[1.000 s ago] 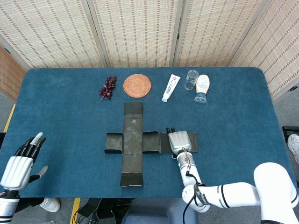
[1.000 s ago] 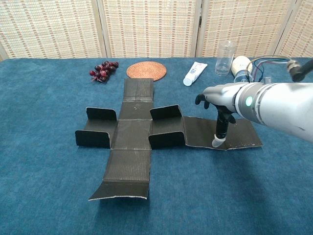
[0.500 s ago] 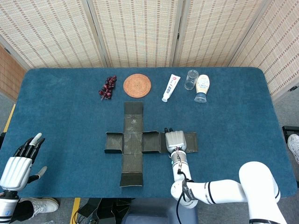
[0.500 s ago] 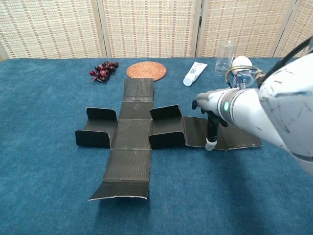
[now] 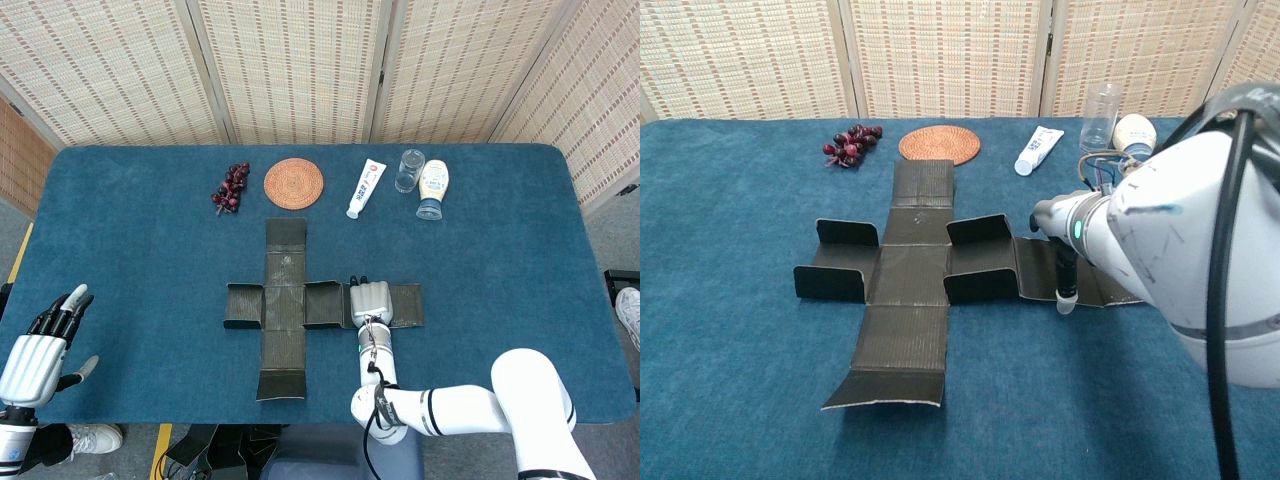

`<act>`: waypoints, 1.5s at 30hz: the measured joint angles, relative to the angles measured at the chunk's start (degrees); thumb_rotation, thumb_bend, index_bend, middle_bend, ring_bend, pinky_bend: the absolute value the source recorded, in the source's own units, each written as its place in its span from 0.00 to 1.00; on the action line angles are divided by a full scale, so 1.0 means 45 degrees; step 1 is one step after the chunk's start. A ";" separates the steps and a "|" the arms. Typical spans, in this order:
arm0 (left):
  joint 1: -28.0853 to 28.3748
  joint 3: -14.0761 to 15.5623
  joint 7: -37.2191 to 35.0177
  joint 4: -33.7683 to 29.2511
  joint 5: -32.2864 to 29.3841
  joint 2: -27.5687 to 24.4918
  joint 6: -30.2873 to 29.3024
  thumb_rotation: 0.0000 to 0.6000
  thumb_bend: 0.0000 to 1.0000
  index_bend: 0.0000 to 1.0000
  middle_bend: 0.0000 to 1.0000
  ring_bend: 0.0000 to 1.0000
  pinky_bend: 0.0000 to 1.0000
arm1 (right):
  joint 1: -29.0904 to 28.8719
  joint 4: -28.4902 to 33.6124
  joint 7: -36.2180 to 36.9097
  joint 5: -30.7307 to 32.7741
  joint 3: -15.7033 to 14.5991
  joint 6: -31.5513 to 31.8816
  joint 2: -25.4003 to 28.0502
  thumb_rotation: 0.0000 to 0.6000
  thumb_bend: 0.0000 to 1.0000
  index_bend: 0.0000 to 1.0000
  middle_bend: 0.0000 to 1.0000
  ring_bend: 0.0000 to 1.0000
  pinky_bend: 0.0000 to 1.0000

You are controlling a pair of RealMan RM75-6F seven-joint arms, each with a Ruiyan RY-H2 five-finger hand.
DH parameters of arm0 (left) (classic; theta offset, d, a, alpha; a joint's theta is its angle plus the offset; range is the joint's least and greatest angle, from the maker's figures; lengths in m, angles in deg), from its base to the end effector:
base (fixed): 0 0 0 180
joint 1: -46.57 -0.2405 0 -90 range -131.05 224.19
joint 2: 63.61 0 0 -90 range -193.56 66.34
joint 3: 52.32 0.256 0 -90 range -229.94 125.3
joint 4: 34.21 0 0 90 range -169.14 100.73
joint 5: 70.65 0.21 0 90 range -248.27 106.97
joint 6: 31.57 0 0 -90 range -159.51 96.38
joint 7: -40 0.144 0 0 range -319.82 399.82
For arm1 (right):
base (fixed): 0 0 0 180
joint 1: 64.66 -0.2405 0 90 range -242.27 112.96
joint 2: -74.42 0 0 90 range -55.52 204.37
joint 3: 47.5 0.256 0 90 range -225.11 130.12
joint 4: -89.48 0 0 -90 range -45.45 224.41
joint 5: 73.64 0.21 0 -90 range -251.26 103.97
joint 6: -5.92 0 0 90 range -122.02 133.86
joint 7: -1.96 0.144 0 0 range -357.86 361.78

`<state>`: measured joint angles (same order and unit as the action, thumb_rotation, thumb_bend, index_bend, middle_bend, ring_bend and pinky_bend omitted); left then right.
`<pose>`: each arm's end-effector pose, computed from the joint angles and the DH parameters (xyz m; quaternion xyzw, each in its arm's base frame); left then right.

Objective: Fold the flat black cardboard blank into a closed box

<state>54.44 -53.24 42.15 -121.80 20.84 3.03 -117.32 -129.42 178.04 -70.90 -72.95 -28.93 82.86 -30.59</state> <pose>-0.3035 0.1904 0.1438 -0.6489 -0.3326 -0.3912 0.5615 -0.0732 -0.3301 -0.0830 0.7395 -0.4171 0.0696 0.5237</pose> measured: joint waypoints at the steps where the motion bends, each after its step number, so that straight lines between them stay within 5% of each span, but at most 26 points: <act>1: 0.0001 0.0002 -0.0038 0.0032 -0.0004 0.0010 0.0002 1.00 0.20 0.03 0.01 0.06 0.20 | -0.0021 -0.0045 -0.0059 -0.0020 -0.0004 0.0026 -0.0050 1.00 0.00 0.05 0.12 0.75 0.93; 33: 0.0015 0.0024 -0.1184 0.1167 -0.0115 0.0390 -0.0002 1.00 0.20 0.03 0.01 0.06 0.20 | -0.0125 -0.1512 -0.1338 -0.0655 0.0408 0.0476 -0.1416 1.00 0.00 0.08 0.19 0.75 0.93; 39: 0.0080 -0.0061 -0.1432 0.1465 -0.0007 0.0492 -0.0150 1.00 0.20 0.10 0.01 0.08 0.20 | -0.0038 -0.1526 -0.1161 -0.1178 0.0433 0.0391 -0.1482 1.00 0.16 0.22 0.32 0.80 0.95; 42: 0.0190 -0.0166 -0.1661 0.1675 0.0054 0.0592 -0.0205 1.00 0.20 0.16 0.05 0.15 0.22 | 0.0100 -0.1420 -0.0856 -0.1622 0.0411 0.0270 -0.1402 1.00 0.19 0.25 0.34 0.80 0.95; 45: 0.0399 -0.0292 -0.2035 0.1982 0.0088 0.0733 -0.0144 1.00 0.20 0.25 0.16 0.33 0.42 | 0.0304 -0.1130 -0.0532 -0.1970 0.0380 -0.0034 -0.1132 1.00 0.20 0.26 0.35 0.81 0.95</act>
<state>56.24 -54.55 32.99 -112.88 21.24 6.33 -117.97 -128.05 172.95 -73.29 -81.81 -27.23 82.71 -35.68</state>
